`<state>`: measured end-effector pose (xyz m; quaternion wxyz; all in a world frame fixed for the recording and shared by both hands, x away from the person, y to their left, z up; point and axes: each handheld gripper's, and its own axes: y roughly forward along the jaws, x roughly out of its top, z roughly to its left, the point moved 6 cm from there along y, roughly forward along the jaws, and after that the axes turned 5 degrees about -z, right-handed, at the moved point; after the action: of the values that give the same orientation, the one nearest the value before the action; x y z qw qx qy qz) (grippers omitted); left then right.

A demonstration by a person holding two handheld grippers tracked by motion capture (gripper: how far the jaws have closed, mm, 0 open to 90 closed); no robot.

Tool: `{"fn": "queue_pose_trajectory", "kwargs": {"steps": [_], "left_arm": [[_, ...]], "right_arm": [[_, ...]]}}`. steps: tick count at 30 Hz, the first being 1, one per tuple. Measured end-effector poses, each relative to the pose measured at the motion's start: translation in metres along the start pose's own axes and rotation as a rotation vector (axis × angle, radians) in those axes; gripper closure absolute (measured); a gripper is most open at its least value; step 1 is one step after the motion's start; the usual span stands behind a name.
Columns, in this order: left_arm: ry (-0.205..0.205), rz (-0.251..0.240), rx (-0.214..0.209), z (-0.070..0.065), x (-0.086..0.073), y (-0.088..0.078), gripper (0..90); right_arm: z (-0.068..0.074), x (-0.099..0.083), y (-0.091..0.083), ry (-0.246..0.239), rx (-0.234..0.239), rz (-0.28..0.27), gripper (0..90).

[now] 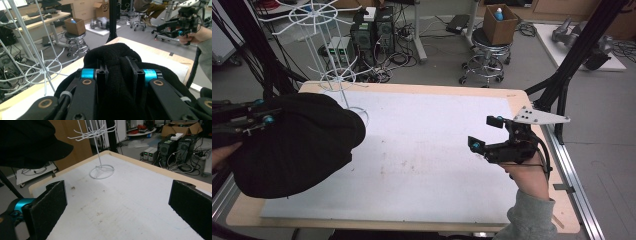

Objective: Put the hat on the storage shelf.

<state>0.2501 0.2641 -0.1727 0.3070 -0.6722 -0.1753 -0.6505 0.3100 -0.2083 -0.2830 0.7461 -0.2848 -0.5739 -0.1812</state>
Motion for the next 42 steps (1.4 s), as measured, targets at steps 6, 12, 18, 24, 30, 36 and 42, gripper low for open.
{"fn": "queue_pose_trajectory", "kwargs": {"steps": [6, 12, 18, 24, 30, 36, 42], "left_arm": [[0.008, -0.008, -0.001, 0.000, 0.013, -0.004, 73.3], [0.010, -0.021, -0.003, 0.003, 0.027, -0.007, 73.3], [0.021, -0.041, -0.033, 0.003, 0.046, -0.010, 73.3], [0.032, -0.056, -0.041, 0.003, 0.067, -0.011, 73.3], [0.051, -0.058, -0.052, 0.004, 0.087, -0.009, 73.3], [0.048, -0.070, -0.062, 0.008, 0.108, -0.009, 73.2], [0.044, -0.088, -0.062, 0.011, 0.132, -0.012, 73.3]], "right_arm": [[-0.003, -0.001, -0.001, 0.007, 0.002, 0.001, 0.8], [-0.007, -0.004, 0.000, 0.026, -0.002, 0.009, 0.8], [-0.008, -0.004, 0.000, 0.036, -0.009, 0.007, 0.8], [-0.010, -0.005, 0.003, 0.044, -0.017, 0.025, 0.8], [-0.010, -0.005, 0.004, 0.047, -0.015, 0.026, 0.8], [-0.011, -0.005, 0.001, 0.048, -0.023, 0.021, 0.8], [-0.012, -0.005, -0.001, 0.050, -0.025, 0.017, 0.8]]}}
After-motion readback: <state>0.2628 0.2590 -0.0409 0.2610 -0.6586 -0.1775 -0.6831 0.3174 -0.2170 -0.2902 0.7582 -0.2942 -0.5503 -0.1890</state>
